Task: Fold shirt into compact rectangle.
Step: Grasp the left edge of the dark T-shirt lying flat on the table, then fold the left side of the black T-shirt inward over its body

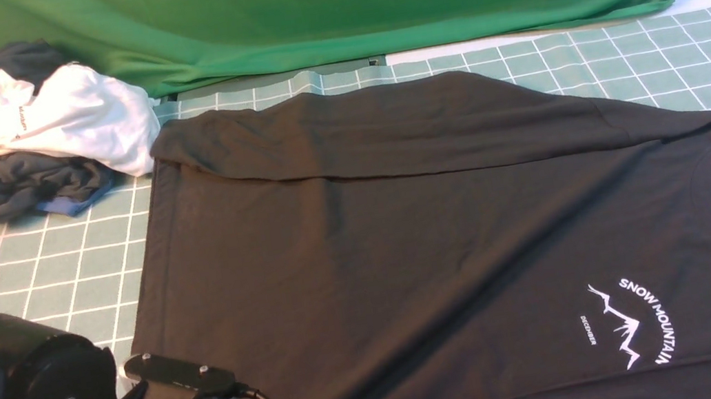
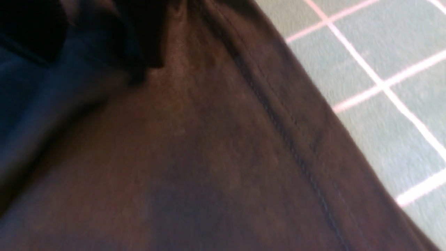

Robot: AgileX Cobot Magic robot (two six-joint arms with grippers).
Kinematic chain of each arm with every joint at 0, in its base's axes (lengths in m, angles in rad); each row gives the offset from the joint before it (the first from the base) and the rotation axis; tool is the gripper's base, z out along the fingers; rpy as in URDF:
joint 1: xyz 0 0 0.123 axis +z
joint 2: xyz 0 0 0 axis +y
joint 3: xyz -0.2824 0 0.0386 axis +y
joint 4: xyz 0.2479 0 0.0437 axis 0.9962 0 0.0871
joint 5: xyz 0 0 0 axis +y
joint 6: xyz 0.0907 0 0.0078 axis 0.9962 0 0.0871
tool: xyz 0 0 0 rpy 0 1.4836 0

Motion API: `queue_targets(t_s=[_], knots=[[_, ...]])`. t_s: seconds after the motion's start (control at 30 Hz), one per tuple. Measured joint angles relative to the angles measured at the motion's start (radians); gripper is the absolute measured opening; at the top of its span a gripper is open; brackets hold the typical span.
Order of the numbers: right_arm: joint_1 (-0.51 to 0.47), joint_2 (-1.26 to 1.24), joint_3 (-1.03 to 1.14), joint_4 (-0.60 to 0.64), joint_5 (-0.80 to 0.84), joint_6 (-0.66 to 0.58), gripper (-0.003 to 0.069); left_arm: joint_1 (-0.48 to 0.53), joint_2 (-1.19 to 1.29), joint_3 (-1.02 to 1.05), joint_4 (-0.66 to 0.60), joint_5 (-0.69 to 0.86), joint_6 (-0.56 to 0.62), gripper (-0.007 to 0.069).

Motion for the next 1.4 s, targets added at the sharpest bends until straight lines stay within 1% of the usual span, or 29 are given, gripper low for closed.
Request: queue_targets(t_s=[0.07, 0.13, 0.2, 0.27, 0.33, 0.37, 0.4, 0.47, 0.57, 0.77, 0.9, 0.93, 0.97, 1.0, 1.07, 1.23, 1.37, 1.4], knots=[[0.0, 0.0, 0.0, 0.0, 0.0, 0.0, 0.0015, 0.0, 0.0, 0.0, -0.003, -0.007, 0.0, 0.0382], [0.0, 0.0, 0.0, 0.0, 0.0, 0.0, 0.0017, 0.0, 0.0, 0.0, -0.002, -0.007, 0.0, 0.0391], [0.0, 0.0, 0.0, 0.0, 0.0, 0.0, 0.0017, 0.0, 0.0, 0.0, 0.012, -0.007, 0.0, 0.0377], [0.0, 0.0, 0.0, 0.001, 0.0, 0.0, 0.0017, 0.0, 0.001, 0.002, 0.032, -0.008, 0.0, 0.034], [0.0, 0.0, 0.0, 0.001, 0.0, 0.0, 0.0017, 0.0, 0.002, 0.011, 0.054, -0.016, 0.0, 0.0277], [0.0, 0.0, 0.0, 0.001, 0.0, 0.0, 0.0017, 0.0, 0.003, 0.011, 0.054, -0.016, 0.0, 0.0277], [0.0, 0.0, 0.0, 0.002, 0.0, 0.0, 0.0017, 0.0, 0.011, 0.024, 0.073, -0.027, 0.0, 0.0228], [0.0, 0.0, 0.0, 0.002, 0.0, 0.0, 0.0017, 0.0, 0.022, 0.031, 0.079, -0.034, 0.0, 0.0188], [0.0, 0.0, 0.0, 0.002, 0.0, 0.0, 0.0017, 0.0, 0.03, 0.033, 0.079, -0.04, 0.0, 0.0161], [0.0, 0.0, 0.0, 0.002, 0.0, 0.0, 0.0017, 0.0, 0.03, 0.036, 0.074, -0.044, 0.0, 0.0136], [0.0, 0.0, 0.0, 0.002, 0.0, 0.0, 0.0017, 0.0, 0.03, 0.02, 0.059, -0.02, 0.0, 0.0042], [0.0, 0.0, 0.0, 0.002, 0.0, 0.0, 0.0017, 0.0, 0.03, 0.02, 0.058, -0.015, 0.0, 0.0039], [0.0, 0.0, 0.0, 0.002, 0.0, -0.002, 0.0018, 0.0, 0.026, -0.023, 0.052, 0.054, 0.0, 0.002], [0.0, 0.0, 0.0, 0.002, 0.0, -0.003, 0.0018, 0.0, 0.026, -0.027, 0.05, 0.061, 0.0, 0.002], [0.0, 0.0, 0.0, 0.002, 0.0, -0.004, 0.0018, 0.0, 0.001, -0.074, 0.046, 0.122, 0.0, 0.0015], [0.0, 0.0, 0.0, 0.002, 0.0, -0.008, 0.0018, 0.0, -0.063, -0.139, 0.053, 0.169, 0.0, 0.0014], [0.0, 0.0, 0.0, 0.002, 0.0, -0.014, 0.0018, 0.0, -0.072, -0.2, 0.14, 0.204, -0.009, 0.0014], [0.0, 0.0, 0.0, 0.002, -0.002, -0.015, 0.0018, 0.0, -0.072, -0.235, 0.195, 0.206, -0.027, 0.0014]])
